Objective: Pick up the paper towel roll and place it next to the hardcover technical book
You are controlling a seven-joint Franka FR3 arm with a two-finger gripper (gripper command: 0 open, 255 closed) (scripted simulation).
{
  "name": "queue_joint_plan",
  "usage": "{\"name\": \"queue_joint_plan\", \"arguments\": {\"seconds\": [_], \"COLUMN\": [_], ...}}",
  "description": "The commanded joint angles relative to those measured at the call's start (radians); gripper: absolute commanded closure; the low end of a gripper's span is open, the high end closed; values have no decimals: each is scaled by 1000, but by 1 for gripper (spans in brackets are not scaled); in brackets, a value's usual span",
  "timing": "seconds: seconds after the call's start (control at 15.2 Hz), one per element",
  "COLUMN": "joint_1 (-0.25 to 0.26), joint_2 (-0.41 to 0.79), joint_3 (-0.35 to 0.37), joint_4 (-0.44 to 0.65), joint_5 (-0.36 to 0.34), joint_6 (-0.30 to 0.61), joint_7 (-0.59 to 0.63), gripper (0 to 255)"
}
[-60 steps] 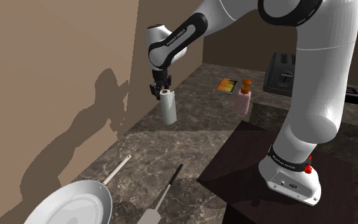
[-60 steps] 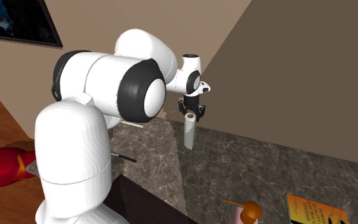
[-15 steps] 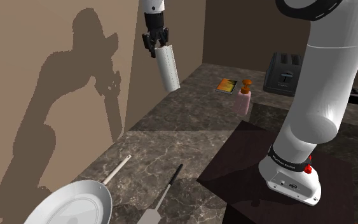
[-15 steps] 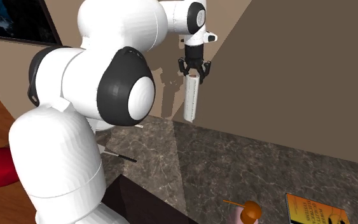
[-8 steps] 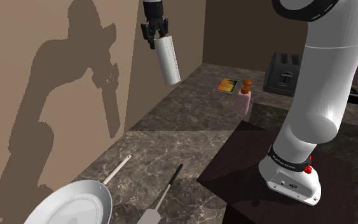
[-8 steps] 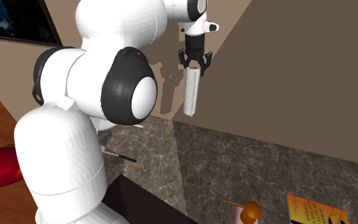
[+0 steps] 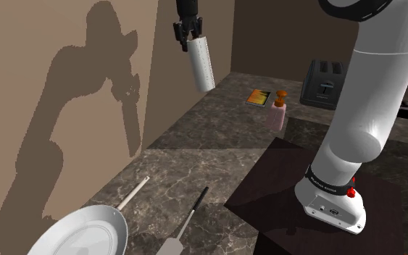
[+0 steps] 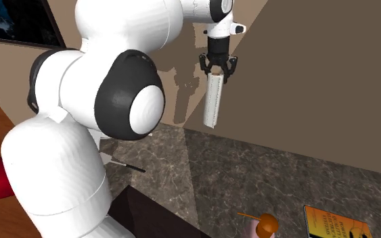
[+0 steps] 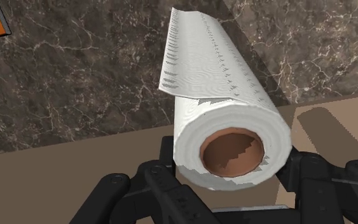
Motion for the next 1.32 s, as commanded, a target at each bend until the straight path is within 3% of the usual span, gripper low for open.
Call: {"name": "queue_joint_plan", "arguments": {"seconds": [0.0, 0.59, 1.25], "joint_1": [-25, -130, -246], "joint_2": [-37, -115, -100], "joint_3": [-18, -111, -221], "joint_4": [-70, -249, -319], "joint_5": [4, 14, 31], "joint_6": [35, 145, 237], "joint_7": [-42, -236, -462], "gripper": [255, 255, 255]}}
